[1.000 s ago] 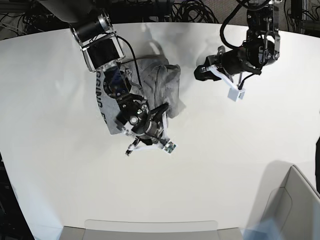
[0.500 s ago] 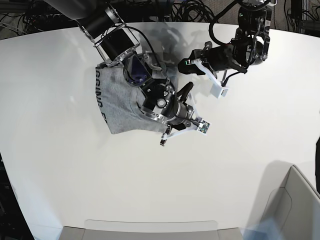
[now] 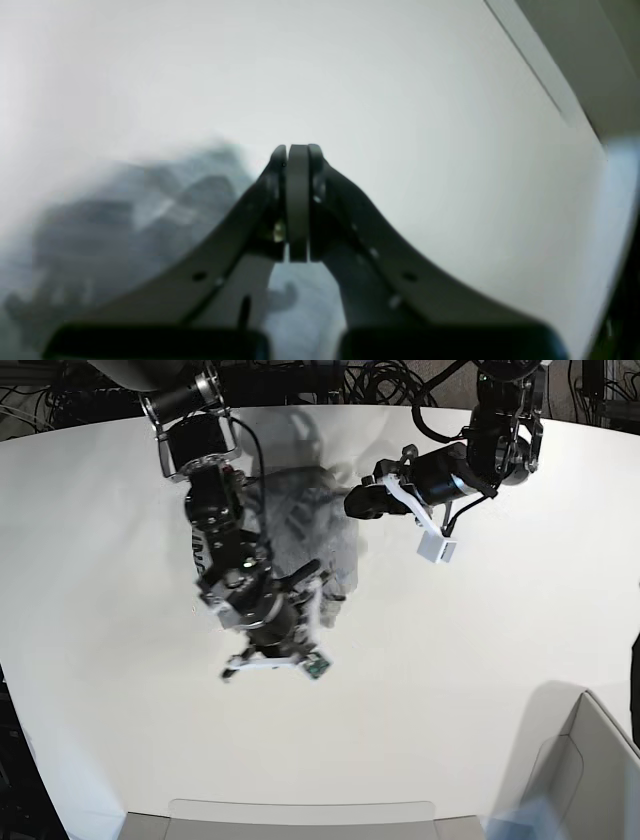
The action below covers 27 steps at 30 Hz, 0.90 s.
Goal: Fold the T-shirt properly
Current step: 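Grasp the bundle edges with both grippers and fold it over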
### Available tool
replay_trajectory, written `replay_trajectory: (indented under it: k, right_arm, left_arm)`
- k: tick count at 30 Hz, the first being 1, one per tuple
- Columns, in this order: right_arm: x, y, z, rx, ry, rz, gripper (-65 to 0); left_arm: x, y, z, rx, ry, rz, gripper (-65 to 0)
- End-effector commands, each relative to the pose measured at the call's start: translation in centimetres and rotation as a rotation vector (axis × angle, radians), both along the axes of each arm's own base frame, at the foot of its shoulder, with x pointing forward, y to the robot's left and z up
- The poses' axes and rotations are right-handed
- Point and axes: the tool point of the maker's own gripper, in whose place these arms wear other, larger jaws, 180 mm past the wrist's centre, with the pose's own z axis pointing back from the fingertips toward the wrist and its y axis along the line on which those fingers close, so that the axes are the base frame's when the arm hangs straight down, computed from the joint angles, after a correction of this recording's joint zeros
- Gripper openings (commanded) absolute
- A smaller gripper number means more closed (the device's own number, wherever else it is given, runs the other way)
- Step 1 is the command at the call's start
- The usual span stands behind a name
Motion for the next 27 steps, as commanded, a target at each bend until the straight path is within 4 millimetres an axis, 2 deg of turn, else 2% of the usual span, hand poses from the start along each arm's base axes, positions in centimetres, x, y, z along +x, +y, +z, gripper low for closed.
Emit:
replay_trajectory:
  k: [1,3,5,7,11,15,19,23,27]
  right_arm:
    - [0.8,-0.9,1.1,0.010,-0.038,-0.017,-65.0]
    - [0.2,-4.4,-0.3,-0.044,-0.010,-0.063,-65.0]
    - [-0.8,-6.3,-1.7,-0.080,0.021,-0.077,-65.0]
    - [-2.2,-7.5,-3.3,-0.113,0.062,-0.081,-65.0]
    - [-4.9,-9.6,-6.2,-0.167,0.140,-0.085,-65.0]
    - [-6.9,-10.0,-7.9,-0.180,0.192,-0.082,-65.0]
    - [-8.6,-10.0,-9.3,-0.181,0.237,-0.078,-65.0]
    - [-10.6,-9.8,-10.6,-0.184,0.279,-0.066,-65.0]
    - [-13.0,-9.6,-11.9,-0.184,0.325,-0.058,-65.0]
  left_arm:
    - [-0.6,-1.9,0.9,-0.036,-0.024,-0.056,-60.0]
    - [-0.7,-4.0,1.5,-0.050,-0.050,-0.132,-63.7]
    - [-1.0,-5.8,2.2,-0.054,-0.075,-0.204,-65.0]
    - [-1.2,-7.0,2.3,-0.028,-0.105,-0.266,-65.0]
    - [-1.3,-8.2,2.4,0.007,-0.142,-0.333,-65.0]
    - [-1.4,-8.8,1.1,0.066,-0.146,-0.386,-65.0]
    - [-1.0,-8.8,-2.5,0.171,-0.108,-0.426,-65.0]
    - [0.1,-7.1,-6.2,0.283,-0.051,-0.403,-65.0]
    - [2.7,-5.0,-7.9,0.335,-0.053,-0.305,-65.0]
